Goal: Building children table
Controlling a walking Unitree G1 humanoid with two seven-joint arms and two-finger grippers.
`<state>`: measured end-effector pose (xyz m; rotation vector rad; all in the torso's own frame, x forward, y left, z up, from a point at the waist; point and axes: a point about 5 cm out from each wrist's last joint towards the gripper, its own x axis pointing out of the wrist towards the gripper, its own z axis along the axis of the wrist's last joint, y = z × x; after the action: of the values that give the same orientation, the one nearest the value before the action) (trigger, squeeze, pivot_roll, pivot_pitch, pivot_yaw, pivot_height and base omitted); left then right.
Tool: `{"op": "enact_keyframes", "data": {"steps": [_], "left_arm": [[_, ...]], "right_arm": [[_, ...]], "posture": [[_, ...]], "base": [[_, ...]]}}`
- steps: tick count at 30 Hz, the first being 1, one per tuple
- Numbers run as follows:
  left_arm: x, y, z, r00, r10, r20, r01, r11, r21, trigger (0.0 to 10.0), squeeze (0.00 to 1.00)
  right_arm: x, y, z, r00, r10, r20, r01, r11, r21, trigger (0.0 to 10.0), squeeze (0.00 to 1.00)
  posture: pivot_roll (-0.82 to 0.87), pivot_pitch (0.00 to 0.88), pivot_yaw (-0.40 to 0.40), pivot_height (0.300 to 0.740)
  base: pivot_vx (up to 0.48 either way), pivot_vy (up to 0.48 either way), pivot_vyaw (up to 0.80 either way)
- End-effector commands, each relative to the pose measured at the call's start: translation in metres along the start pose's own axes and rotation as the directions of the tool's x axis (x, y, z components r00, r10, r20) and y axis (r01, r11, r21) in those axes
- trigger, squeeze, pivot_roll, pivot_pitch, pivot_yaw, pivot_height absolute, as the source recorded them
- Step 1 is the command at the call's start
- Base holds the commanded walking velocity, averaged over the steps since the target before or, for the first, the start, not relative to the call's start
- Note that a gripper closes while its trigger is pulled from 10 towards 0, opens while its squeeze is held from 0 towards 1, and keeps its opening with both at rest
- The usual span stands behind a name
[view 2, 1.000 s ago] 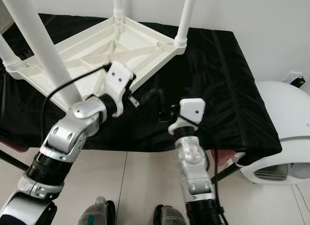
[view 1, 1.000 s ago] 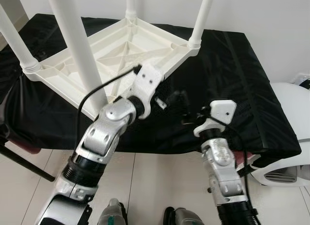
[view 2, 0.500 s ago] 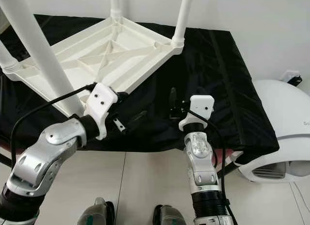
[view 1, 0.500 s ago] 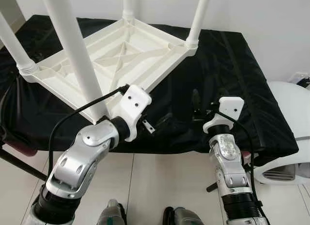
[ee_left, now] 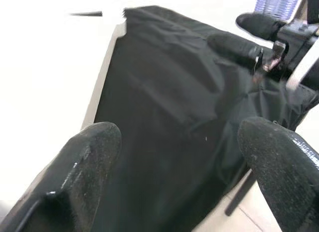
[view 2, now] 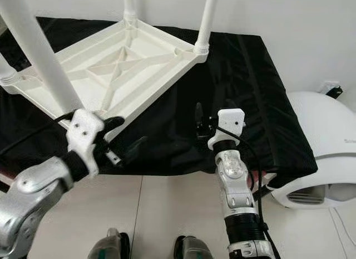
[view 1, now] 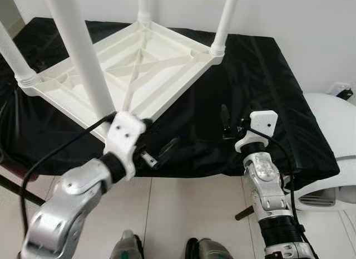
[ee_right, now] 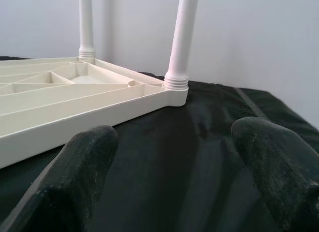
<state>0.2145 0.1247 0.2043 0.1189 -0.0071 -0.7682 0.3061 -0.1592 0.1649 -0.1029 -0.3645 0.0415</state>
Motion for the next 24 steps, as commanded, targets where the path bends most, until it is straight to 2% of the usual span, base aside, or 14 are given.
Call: {"op": "enact_keyframes", "data": {"steps": [1,2,7,10,12,15,24], "left_arm": [[-0.010,-0.004,0.005,1.000,-0.018,0.017,0.018,1.000,-0.022,10.0,0.00],[-0.016,-0.006,0.006,1.000,-0.017,0.019,0.018,0.999,-0.034,10.0,0.00],[-0.026,-0.007,0.009,0.999,-0.009,0.036,0.010,0.999,-0.031,10.0,0.00],[-0.034,-0.002,0.013,0.998,0.039,0.054,-0.038,0.999,-0.032,10.0,0.00],[-0.045,0.007,0.016,0.993,0.103,0.054,-0.102,0.995,-0.018,10.0,0.00],[-0.053,0.010,0.016,0.988,0.147,0.043,-0.147,0.989,-0.005,10.0,0.00],[-0.068,0.020,0.019,0.953,0.298,0.059,-0.298,0.954,-0.011,10.0,0.00]], "right_arm": [[0.002,0.001,-0.003,1.000,0.015,-0.001,-0.015,1.000,0.002,10.0,0.00],[0.004,0.001,-0.003,1.000,0.022,-0.001,-0.022,1.000,0.002,10.0,0.00],[0.009,0.001,-0.005,0.999,0.048,0.001,-0.048,0.999,-0.005,10.0,0.00],[0.011,0.001,-0.005,0.998,0.059,0.004,-0.059,0.998,-0.005,10.0,0.00],[0.015,0.002,-0.006,0.997,0.070,0.007,-0.070,0.998,-0.005,10.0,0.00],[0.019,0.004,-0.006,0.996,0.088,0.012,-0.088,0.996,-0.007,10.0,0.00],[0.025,0.009,-0.007,0.992,0.125,0.019,-0.125,0.992,0.001,10.0,0.00]], "posture": [[0.13,0.092,-0.098,0.740],[0.14,0.092,-0.105,0.740],[0.16,0.088,-0.125,0.740],[0.16,0.087,-0.131,0.740],[0.18,0.081,-0.149,0.740],[0.19,0.080,-0.156,0.740],[0.22,0.075,-0.179,0.740]], "base": [[0.000,0.000,0.00],[0.000,0.000,0.00],[0.000,0.000,0.00],[0.000,0.000,0.00],[0.000,0.000,0.00],[0.000,0.000,0.00],[0.000,0.000,0.00]]}}
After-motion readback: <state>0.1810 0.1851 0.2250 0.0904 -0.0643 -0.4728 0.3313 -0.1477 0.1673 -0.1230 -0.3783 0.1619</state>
